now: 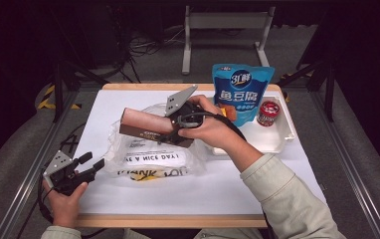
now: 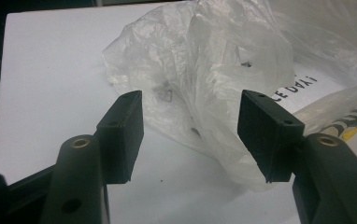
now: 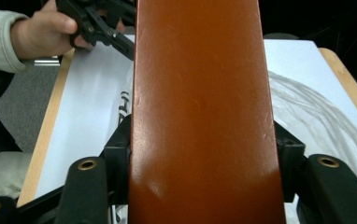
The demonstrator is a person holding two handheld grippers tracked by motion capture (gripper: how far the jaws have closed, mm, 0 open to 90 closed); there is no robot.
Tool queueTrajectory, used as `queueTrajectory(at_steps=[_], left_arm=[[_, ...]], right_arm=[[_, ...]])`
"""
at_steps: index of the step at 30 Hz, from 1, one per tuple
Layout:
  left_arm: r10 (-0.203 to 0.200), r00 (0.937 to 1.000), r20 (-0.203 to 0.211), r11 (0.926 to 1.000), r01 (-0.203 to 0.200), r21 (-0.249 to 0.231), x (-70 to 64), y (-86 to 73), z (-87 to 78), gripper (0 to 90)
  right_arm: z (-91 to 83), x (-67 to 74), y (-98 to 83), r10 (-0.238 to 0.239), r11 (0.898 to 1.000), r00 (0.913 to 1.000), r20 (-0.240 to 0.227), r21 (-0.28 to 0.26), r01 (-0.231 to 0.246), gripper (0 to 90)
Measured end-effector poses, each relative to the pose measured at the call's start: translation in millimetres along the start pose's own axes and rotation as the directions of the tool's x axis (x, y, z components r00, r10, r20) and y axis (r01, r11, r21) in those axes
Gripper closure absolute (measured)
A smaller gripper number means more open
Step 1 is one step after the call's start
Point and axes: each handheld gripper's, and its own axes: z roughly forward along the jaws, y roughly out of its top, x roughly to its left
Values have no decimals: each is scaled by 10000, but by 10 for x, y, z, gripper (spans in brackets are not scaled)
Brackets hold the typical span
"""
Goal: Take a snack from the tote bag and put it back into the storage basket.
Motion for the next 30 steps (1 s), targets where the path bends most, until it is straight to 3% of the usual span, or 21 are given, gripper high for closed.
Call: queueTrajectory(at_steps=[17,30], left_arm=[[108,9999,89,9999,-108,39,-6,31,48,410],[104,9999,76,9999,-104,52,-12,36,57,410]], right_arm=[[-440,-42,-63,217,9998,9985,508,-33,-216,419],[-767,-123,-296,382,9991,9942,1009,137,-398,419]])
